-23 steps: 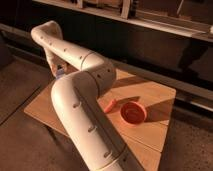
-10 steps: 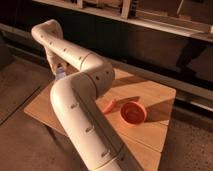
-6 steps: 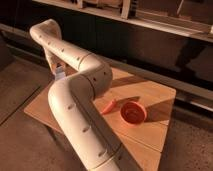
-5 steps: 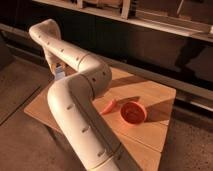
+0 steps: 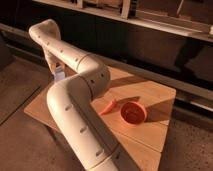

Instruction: Place the white sponge in the ceramic cup

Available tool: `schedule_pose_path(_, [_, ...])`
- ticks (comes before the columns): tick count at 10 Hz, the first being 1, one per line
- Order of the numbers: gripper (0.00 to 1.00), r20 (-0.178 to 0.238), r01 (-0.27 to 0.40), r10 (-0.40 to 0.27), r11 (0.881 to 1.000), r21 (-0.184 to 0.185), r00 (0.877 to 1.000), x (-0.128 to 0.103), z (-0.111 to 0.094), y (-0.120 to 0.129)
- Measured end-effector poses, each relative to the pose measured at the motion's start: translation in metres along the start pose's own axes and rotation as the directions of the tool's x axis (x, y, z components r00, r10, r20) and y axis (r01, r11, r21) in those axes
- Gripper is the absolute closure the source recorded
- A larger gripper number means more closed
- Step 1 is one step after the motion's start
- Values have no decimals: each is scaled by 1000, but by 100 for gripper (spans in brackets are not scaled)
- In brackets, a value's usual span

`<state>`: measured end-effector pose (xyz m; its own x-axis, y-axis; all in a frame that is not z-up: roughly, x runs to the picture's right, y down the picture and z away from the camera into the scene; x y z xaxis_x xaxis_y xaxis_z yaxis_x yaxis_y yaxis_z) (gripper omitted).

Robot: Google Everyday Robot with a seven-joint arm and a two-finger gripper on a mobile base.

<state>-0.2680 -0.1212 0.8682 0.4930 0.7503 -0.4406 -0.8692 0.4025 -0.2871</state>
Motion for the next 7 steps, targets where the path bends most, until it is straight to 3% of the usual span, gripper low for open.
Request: schedule_pose_path(7, [100, 0, -4, 4, 1000, -15, 1000, -2, 2, 1])
